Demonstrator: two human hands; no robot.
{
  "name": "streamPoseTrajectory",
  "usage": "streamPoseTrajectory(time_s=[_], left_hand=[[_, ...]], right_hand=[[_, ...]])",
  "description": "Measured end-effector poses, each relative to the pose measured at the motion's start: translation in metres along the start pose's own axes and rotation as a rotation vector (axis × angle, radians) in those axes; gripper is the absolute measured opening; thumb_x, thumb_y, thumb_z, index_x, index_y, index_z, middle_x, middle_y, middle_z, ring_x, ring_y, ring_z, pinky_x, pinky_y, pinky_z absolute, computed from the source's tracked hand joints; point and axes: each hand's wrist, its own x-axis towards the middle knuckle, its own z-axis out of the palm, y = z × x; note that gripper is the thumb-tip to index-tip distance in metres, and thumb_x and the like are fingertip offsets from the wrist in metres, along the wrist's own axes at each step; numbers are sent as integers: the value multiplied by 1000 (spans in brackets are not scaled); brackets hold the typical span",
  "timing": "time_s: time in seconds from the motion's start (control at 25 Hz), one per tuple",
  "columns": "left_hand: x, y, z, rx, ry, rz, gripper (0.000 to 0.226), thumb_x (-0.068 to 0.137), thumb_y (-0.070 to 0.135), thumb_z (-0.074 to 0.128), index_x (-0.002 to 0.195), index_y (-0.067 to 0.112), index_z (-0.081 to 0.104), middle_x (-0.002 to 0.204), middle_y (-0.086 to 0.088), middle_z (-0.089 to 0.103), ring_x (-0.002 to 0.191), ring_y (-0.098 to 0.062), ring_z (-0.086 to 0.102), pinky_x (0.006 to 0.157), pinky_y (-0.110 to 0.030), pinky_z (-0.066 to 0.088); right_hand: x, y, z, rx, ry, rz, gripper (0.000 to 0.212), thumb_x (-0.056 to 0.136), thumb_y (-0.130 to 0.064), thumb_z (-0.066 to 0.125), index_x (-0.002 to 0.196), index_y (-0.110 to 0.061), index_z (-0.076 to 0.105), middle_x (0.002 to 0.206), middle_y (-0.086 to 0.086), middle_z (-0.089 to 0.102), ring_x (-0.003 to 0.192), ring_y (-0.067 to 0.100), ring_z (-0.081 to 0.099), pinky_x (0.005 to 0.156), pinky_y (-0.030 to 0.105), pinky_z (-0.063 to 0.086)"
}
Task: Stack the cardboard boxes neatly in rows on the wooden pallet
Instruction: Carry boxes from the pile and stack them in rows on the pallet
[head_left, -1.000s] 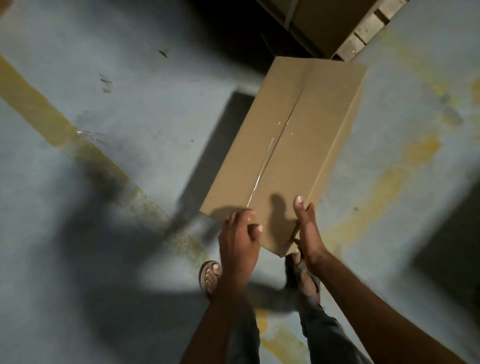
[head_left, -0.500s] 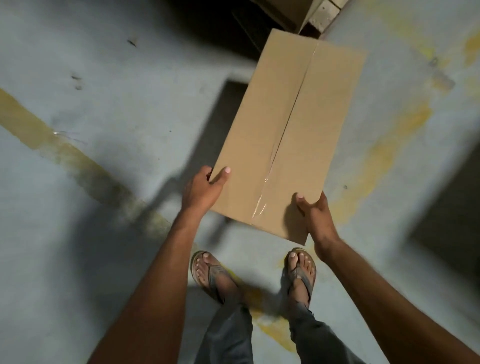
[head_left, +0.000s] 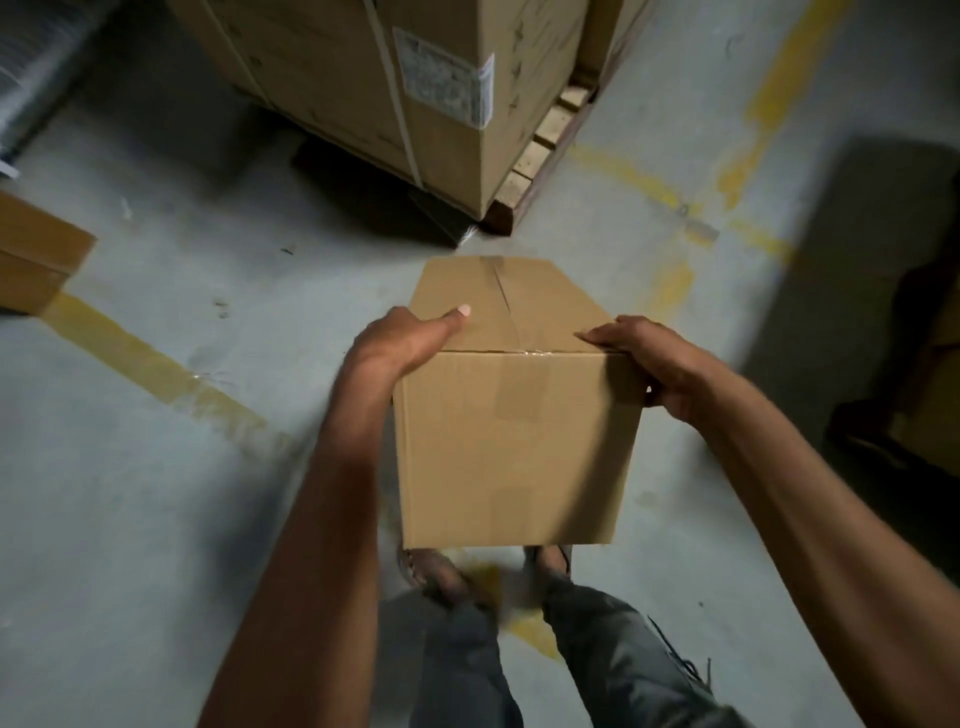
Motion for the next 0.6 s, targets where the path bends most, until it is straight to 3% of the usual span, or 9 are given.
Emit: streamPoseTrajectory(time_s=[0.12,0.2,0.28,0.32,0.4,0.52,0.6], left_hand=[[-74,16,-7,-57,-19,29,115,56,93,63,141,17,47,131,-9,62,113,-34,63,98,-52,53],[-137,21,-2,-74,-17,98,116,46,95,65,134,21,48,128,-4,64,112,-31,63,97,-51,54],[-203,14,6,-44,34,197,101,55,88,70,128,23,47,121,1,65,110,-27,63,95,-47,55],[-231,2,14,-26,48,246,90,62,82,74,125,23,46,115,3,65,106,-25,64,93,-45,55],[-288,-21,31,-87,-66,293,81,69,74,79,119,18,46,108,0,68,99,-20,68,84,-41,58],[-330,-27,65,-275,-217,266,71,80,59,79,123,14,44,107,-5,73,91,-15,73,70,-32,59],[-358,-21,98,-242,-190,327,63,81,37,86,128,19,48,117,-7,71,99,-18,71,78,-33,60]], right_hand=[[-79,-6,-36,-6,20,-50,28,87,-31,78,105,-28,57,95,-4,60,86,14,56,82,35,47],[-140,7,-60,22,20,-54,44,83,-24,83,119,-21,57,95,-4,61,88,14,58,84,36,48],[-195,39,-84,35,7,-57,45,76,-20,88,113,-24,61,101,-2,68,95,14,62,79,33,50],[-218,63,-96,49,0,-76,57,72,-20,91,121,-21,62,107,-1,72,102,15,66,79,33,51],[-270,113,-116,142,51,-130,75,67,-21,94,131,-21,56,120,-1,70,110,17,66,83,31,52],[-328,166,-124,187,141,-217,78,73,-13,91,134,-25,44,133,-2,57,117,15,57,98,35,50],[-363,198,-138,193,179,-248,80,74,-8,90,139,-24,45,134,-2,59,115,14,57,99,32,49]])
